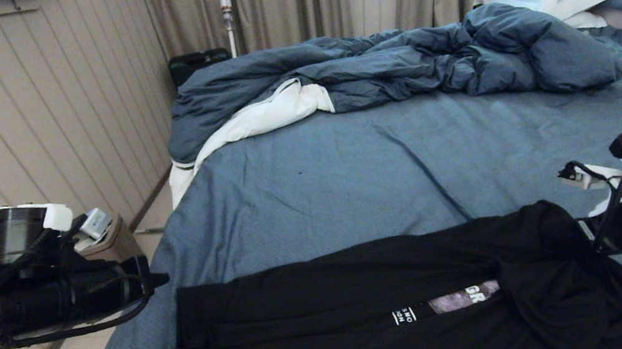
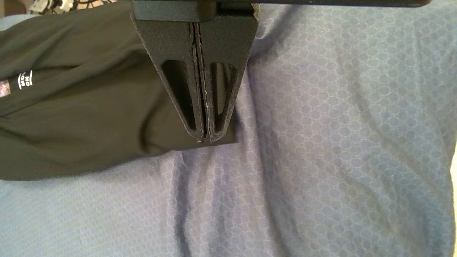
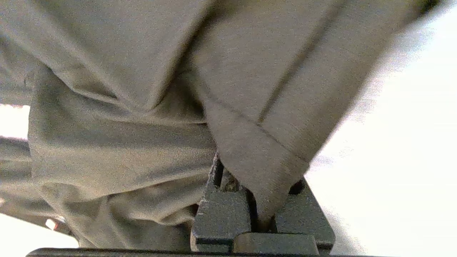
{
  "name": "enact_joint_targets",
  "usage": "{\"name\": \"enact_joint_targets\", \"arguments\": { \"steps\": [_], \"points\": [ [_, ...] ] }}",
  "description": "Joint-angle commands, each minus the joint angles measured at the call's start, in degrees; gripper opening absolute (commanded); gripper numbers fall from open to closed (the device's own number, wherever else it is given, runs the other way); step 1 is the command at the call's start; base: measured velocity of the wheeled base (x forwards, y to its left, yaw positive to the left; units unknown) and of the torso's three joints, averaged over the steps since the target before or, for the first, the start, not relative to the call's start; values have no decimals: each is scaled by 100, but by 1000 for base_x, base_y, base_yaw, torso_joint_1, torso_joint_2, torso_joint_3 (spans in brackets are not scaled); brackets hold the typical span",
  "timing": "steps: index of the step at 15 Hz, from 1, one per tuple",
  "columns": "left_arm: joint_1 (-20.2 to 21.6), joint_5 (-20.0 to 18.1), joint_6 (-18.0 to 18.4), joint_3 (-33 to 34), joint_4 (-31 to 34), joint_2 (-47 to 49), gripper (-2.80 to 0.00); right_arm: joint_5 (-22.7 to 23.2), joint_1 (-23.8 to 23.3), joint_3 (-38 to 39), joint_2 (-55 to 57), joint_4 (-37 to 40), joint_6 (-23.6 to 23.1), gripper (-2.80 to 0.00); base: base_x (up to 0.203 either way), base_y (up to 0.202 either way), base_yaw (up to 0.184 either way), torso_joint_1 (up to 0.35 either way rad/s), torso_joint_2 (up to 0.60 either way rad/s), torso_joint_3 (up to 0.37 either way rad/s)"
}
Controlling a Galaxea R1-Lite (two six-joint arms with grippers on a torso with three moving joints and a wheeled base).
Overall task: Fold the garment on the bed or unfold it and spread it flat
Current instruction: Fold the black T-shirt
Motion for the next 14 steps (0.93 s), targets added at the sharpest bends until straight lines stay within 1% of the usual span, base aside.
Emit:
{"name": "enact_joint_targets", "arguments": {
  "steps": [1, 4, 6, 9, 12, 14],
  "points": [
    [0, -9, -13, 0, -9, 9, -280, 1, -188, -95, -11, 19, -29, -280, 0, 0, 0, 0, 0, 0],
    [0, -9, -13, 9, -9, 1, -280, -2, -751, -369, -13, 68, -169, -280, 0, 0, 0, 0, 0, 0],
    [-9, -18, -21, 8, -9, 7, -280, 0, -1012, -659, 33, 346, -218, -280, 0, 0, 0, 0, 0, 0],
    [-9, -27, -21, 9, -9, 11, -280, 1, -1383, -920, 141, 430, -268, -280, 0, 0, 0, 0, 0, 0],
    [-36, -27, -21, 9, -9, 18, -280, -7, -1916, -1216, 316, 445, -340, -280, 0, 0, 0, 0, 0, 0],
    [-69, -27, -30, 17, -9, 34, -280, -8, -2344, -1546, 487, 579, -392, -280, 0, 0, 0, 0, 0, 0]
  ]
}}
